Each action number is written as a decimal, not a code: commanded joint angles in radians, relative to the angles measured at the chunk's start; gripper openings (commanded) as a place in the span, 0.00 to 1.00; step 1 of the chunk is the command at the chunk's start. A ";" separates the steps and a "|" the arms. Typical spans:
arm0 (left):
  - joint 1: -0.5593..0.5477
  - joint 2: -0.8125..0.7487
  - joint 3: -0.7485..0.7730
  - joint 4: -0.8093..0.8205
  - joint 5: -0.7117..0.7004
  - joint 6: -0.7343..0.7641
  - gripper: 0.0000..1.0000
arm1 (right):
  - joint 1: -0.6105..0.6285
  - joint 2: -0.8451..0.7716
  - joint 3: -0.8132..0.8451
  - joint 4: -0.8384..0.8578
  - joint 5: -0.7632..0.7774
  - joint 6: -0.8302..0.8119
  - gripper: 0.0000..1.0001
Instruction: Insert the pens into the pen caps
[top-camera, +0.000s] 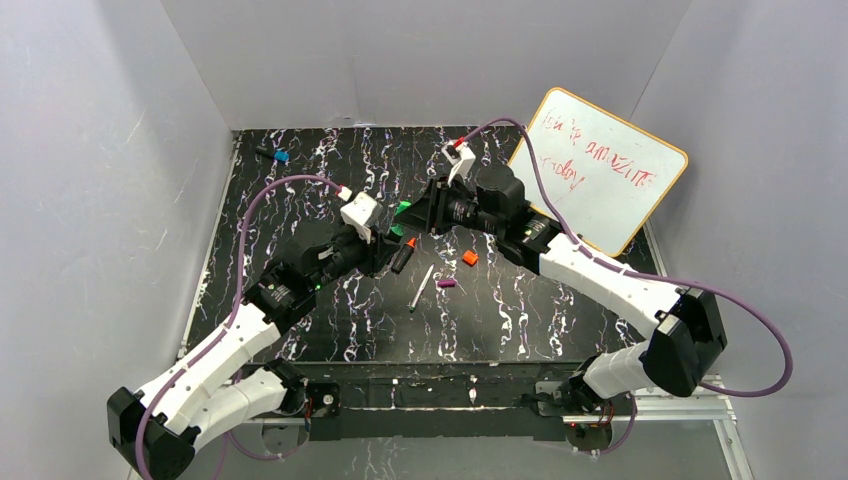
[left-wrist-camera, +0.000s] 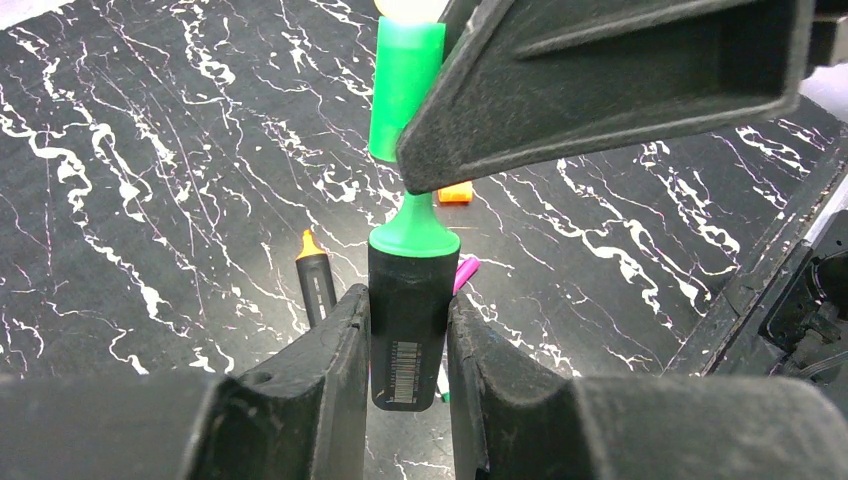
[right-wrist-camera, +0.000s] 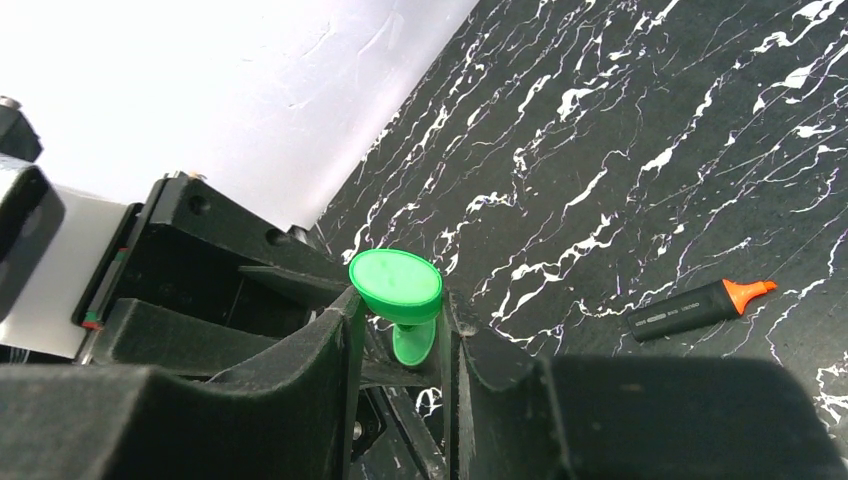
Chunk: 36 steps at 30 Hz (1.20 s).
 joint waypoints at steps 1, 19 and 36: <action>0.003 -0.029 0.011 0.021 0.013 0.011 0.00 | 0.005 0.004 0.010 0.029 -0.005 -0.025 0.01; 0.004 -0.001 0.039 0.022 -0.049 0.035 0.00 | 0.016 0.013 0.004 -0.003 -0.041 -0.037 0.01; 0.003 0.029 0.105 0.056 -0.064 0.113 0.00 | 0.036 0.049 -0.013 -0.008 -0.065 -0.044 0.01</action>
